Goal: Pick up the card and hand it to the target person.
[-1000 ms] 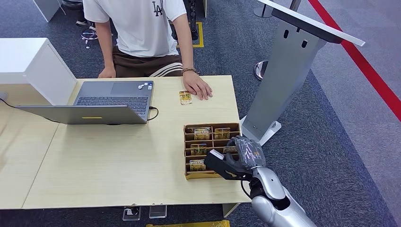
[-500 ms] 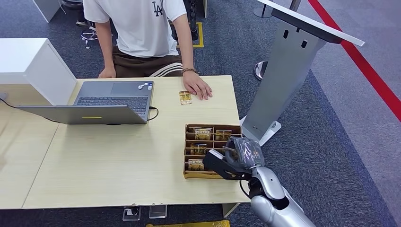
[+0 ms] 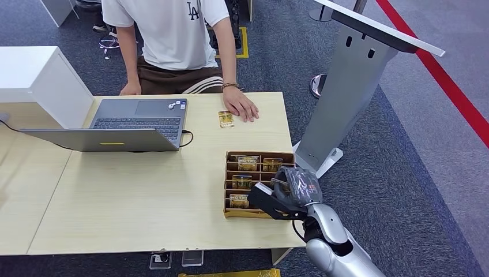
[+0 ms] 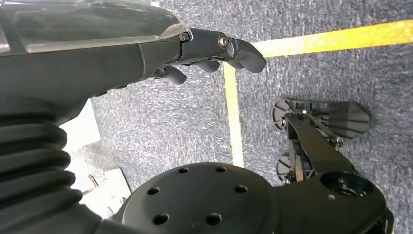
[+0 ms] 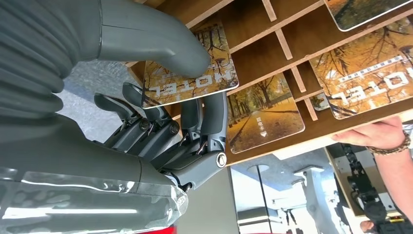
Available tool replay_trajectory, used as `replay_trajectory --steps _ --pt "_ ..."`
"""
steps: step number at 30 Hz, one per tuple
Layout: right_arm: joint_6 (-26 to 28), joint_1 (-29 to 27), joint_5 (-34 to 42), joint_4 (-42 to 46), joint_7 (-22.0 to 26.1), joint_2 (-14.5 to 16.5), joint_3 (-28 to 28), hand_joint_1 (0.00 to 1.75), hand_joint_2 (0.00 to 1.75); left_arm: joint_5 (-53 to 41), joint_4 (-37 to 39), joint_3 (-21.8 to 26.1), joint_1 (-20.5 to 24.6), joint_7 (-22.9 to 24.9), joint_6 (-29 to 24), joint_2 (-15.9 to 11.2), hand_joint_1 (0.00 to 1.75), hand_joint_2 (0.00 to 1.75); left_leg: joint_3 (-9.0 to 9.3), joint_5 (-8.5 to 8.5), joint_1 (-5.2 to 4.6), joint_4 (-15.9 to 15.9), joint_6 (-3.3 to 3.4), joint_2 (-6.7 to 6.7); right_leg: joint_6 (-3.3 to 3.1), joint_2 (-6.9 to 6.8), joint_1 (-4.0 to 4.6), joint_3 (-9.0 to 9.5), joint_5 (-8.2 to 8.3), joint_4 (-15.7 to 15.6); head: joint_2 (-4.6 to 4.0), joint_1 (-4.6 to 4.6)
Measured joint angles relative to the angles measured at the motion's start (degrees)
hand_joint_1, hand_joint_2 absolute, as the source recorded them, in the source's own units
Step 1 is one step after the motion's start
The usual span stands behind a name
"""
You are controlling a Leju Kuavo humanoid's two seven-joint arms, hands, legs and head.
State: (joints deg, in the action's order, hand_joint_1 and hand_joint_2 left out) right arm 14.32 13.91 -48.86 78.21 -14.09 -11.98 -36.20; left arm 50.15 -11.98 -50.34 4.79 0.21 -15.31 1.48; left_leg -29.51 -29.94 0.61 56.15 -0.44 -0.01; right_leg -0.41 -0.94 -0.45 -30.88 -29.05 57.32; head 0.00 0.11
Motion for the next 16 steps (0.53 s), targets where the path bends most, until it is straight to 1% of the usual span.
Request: replay_trajectory --steps 4,7,11,16 --pt "0.7 0.0 1.0 1.3 1.4 0.0 0.0 1.75 1.75 0.1 0.0 -0.3 0.0 0.5 -0.2 -0.1 0.0 1.75 0.0 0.0 0.0 0.0 0.0 0.0 0.0 0.0 0.0 -0.01 0.0 0.0 0.0 -0.01" --pt "1.6 0.0 3.7 4.1 4.0 -0.1 0.2 1.75 1.75 0.2 0.0 -0.7 0.0 0.9 -0.3 -0.2 0.0 1.75 0.0 0.0 0.0 0.0 0.0 0.0 0.0 0.0 0.0 -0.01 0.0 0.0 0.0 0.0" --pt "2.5 0.2 9.4 10.3 9.3 -0.4 0.9 1.75 1.75 0.5 0.0 -1.0 0.0 1.1 -0.4 -0.4 0.0 1.75 0.01 0.0 0.0 0.0 0.0 0.01 0.0 0.0 0.0 -0.01 0.0 0.0 0.0 -0.01" --pt "3.0 0.7 12.4 17.8 12.0 -1.4 2.0 1.75 1.75 1.6 0.0 -1.2 0.0 1.4 -1.3 -0.9 0.0 1.75 0.01 0.0 0.0 0.0 0.0 0.02 0.0 0.02 0.0 -0.01 0.0 0.0 0.0 0.01"
